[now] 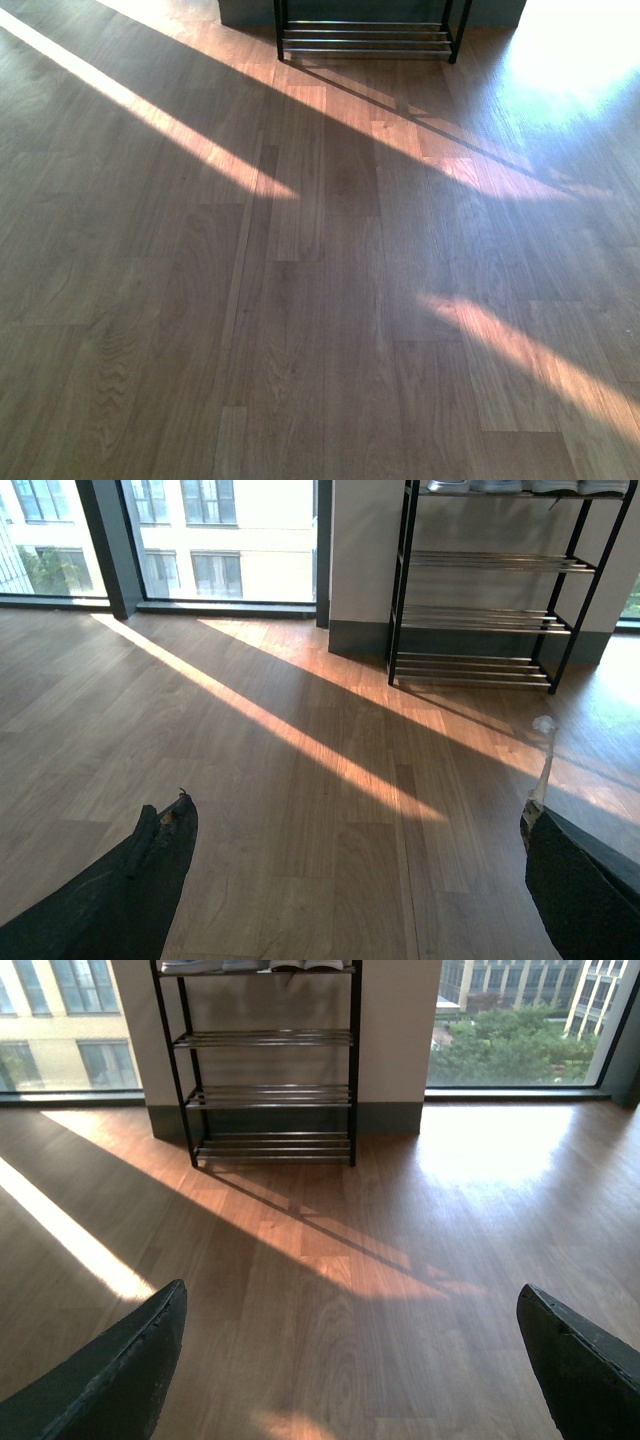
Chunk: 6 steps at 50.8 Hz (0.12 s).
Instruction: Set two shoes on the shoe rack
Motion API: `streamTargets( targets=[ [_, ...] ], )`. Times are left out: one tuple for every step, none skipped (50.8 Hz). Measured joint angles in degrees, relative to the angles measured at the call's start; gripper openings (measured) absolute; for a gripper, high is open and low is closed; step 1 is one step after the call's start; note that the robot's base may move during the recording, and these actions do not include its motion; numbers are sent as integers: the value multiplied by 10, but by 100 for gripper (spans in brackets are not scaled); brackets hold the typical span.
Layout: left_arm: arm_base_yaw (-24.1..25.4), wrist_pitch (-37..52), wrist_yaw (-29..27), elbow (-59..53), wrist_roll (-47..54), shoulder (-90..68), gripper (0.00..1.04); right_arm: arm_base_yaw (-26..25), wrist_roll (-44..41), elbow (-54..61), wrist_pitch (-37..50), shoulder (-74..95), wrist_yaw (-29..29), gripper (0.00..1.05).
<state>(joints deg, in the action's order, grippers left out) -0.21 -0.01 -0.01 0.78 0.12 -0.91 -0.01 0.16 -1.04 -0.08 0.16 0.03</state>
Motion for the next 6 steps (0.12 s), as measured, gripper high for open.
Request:
streamTargets(
  targets=[
    [0,0,0,0,0,0,95,0,0,0,0,0,0,96],
    [0,0,0,0,0,0,95,0,0,0,0,0,0,96],
    [0,0,0,0,0,0,95,0,0,0,0,0,0,96],
    [0,0,0,0,0,0,95,0,0,0,0,0,0,96],
    [0,0,0,0,0,0,95,0,0,0,0,0,0,96],
    [0,0,0,0,0,0,95,0,0,0,0,0,0,96]
  ],
)
